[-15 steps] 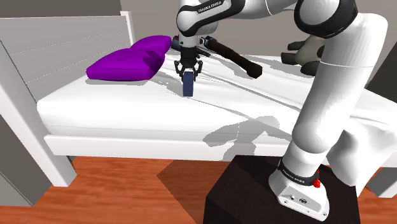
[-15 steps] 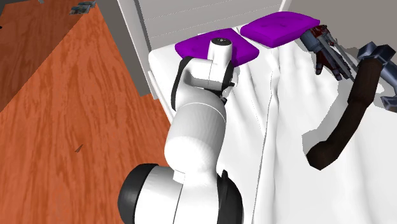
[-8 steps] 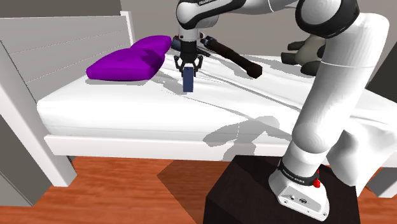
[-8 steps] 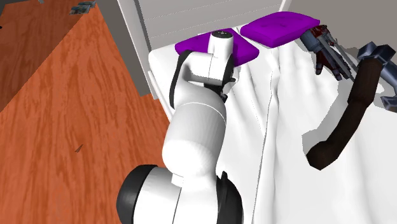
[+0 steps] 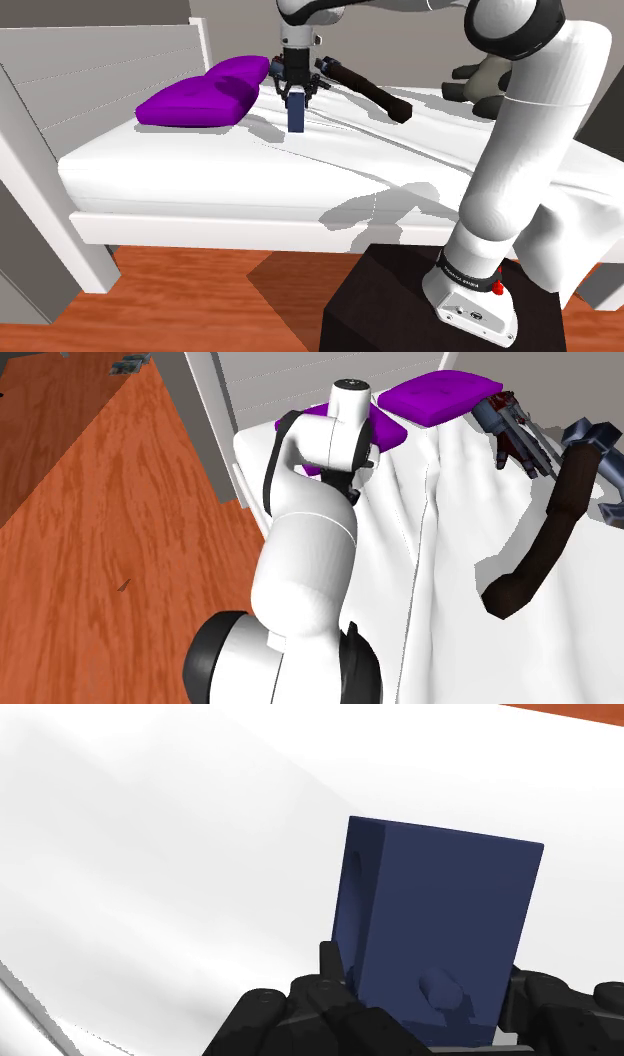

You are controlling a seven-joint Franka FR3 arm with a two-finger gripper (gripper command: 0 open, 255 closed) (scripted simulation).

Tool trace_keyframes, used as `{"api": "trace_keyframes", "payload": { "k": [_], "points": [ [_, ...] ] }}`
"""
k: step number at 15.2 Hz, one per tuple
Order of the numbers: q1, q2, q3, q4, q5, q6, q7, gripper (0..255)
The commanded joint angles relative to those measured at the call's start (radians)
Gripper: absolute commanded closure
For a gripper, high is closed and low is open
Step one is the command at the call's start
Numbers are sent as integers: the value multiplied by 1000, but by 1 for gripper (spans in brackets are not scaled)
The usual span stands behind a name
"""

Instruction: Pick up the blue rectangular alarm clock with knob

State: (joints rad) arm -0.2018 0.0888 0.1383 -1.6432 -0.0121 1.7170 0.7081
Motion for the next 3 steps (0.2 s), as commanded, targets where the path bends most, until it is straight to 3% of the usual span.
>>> {"api": "trace_keyframes", "payload": {
  "k": [1, 3],
  "points": [
    [0, 2, 0, 32, 0, -30, 0, 255],
    [0, 2, 0, 34, 0, -32, 0, 255]
  ]
}}
